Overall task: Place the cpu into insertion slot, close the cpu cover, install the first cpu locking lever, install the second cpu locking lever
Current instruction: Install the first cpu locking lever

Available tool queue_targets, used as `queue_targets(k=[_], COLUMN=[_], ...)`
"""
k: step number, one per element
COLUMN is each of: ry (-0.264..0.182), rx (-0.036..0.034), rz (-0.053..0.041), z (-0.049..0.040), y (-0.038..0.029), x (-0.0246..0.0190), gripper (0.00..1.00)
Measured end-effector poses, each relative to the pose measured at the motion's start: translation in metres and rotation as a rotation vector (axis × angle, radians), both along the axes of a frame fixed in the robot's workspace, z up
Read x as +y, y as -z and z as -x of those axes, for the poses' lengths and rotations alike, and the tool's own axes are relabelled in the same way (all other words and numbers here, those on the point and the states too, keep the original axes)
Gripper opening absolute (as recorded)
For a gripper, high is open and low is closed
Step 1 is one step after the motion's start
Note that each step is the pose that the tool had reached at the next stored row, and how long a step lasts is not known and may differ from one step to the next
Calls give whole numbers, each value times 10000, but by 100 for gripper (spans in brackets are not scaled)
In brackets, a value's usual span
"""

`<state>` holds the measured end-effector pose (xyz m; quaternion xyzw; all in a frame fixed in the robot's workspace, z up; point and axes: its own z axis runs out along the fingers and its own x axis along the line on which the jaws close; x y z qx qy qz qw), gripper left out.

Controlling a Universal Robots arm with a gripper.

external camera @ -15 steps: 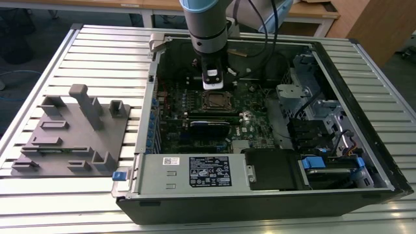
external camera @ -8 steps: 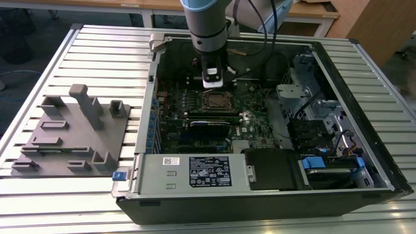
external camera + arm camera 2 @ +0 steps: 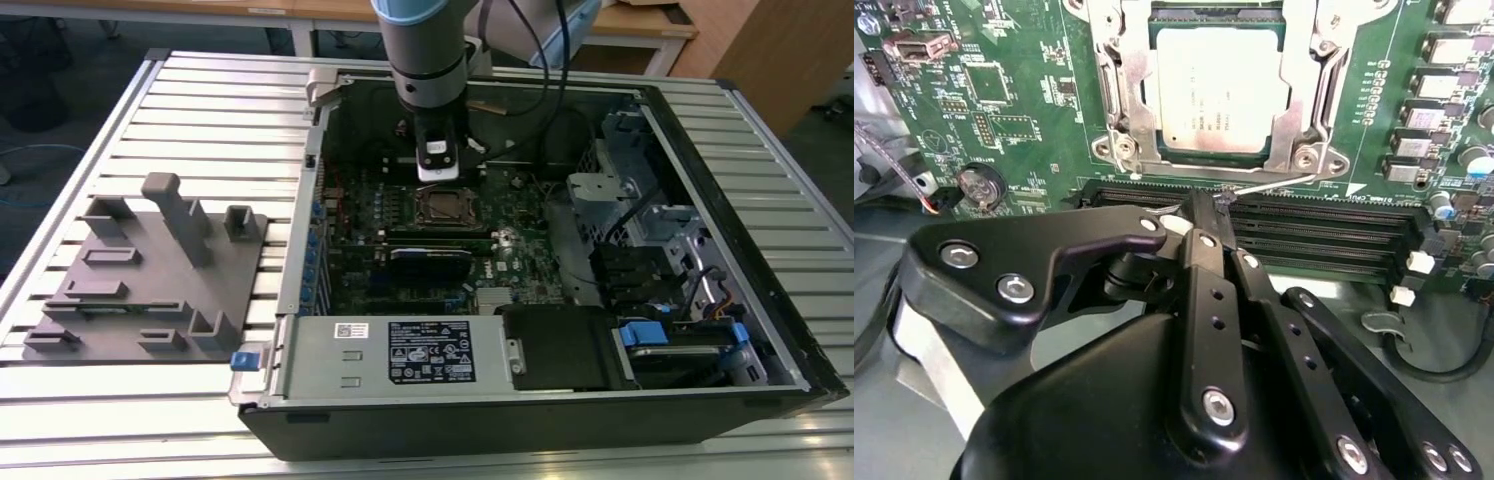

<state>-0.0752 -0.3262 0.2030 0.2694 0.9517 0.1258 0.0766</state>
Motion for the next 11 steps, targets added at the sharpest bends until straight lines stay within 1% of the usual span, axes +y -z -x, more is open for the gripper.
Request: queue_targets(k=[2,5,8,11], ry=[2,1,1,0], rx=[-3,-1,-2,-2], rz=[13,72,156,259], z=[0,0,-3,-11], y=[10,30,52,73], x=[3,20,45,70], gripper=[10,10,10,10])
